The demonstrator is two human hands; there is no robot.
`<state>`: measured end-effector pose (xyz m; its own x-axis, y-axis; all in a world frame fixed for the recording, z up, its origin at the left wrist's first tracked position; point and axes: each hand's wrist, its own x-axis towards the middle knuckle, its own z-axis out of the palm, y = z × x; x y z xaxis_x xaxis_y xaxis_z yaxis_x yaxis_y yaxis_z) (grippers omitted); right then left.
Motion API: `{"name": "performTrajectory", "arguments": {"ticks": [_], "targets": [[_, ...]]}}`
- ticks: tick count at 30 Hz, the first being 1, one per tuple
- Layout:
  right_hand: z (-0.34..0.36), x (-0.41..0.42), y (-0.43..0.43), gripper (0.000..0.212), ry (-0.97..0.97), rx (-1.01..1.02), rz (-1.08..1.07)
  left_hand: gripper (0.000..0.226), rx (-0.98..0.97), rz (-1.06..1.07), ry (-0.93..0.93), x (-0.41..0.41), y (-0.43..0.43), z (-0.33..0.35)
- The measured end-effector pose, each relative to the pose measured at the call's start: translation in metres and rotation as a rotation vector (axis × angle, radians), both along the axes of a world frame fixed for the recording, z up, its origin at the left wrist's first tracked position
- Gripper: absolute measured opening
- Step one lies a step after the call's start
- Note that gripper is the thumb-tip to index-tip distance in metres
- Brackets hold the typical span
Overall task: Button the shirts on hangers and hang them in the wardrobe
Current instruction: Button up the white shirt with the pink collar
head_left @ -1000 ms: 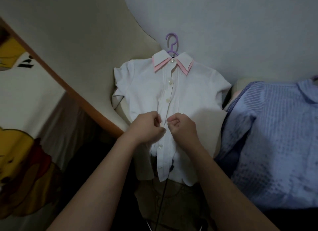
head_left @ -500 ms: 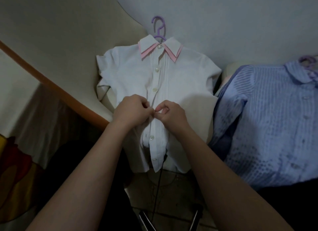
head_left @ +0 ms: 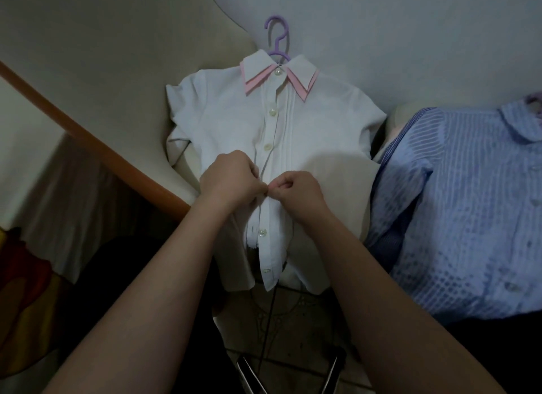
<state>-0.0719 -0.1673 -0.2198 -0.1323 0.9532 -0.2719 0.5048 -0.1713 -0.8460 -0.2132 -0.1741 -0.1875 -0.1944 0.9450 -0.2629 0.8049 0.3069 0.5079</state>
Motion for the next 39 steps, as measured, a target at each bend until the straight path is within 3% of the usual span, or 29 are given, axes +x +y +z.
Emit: {"name": "performTrajectory", "arguments": {"ticks": [6, 13, 19, 26, 33, 39], "targets": [[-0.002, 0.008, 0.003, 0.003, 0.243, -0.059, -0.017, 0.012, -0.021, 0.016, -0.178, -0.007, -0.003, -0.001], [-0.004, 0.006, 0.002, 0.003, 0.247, -0.065, -0.048, 0.020, 0.004, 0.010, -0.239, -0.009, -0.005, 0.002], [-0.004, 0.008, 0.001, 0.011, 0.346, -0.081, -0.134, 0.014, -0.082, 0.082, -0.491, -0.016, -0.004, 0.006], [-0.004, 0.005, -0.002, 0.005, 0.347, -0.049, -0.199, 0.010, 0.051, 0.114, -0.447, -0.011, -0.006, 0.006], [-0.002, 0.000, -0.005, 0.007, 0.260, -0.023, -0.197, 0.007, 0.032, 0.126, -0.455, -0.011, -0.006, 0.005], [0.004, -0.002, -0.006, 0.035, 0.249, -0.083, -0.222, 0.008, 0.013, 0.174, -0.526, -0.008, -0.008, 0.005]]}}
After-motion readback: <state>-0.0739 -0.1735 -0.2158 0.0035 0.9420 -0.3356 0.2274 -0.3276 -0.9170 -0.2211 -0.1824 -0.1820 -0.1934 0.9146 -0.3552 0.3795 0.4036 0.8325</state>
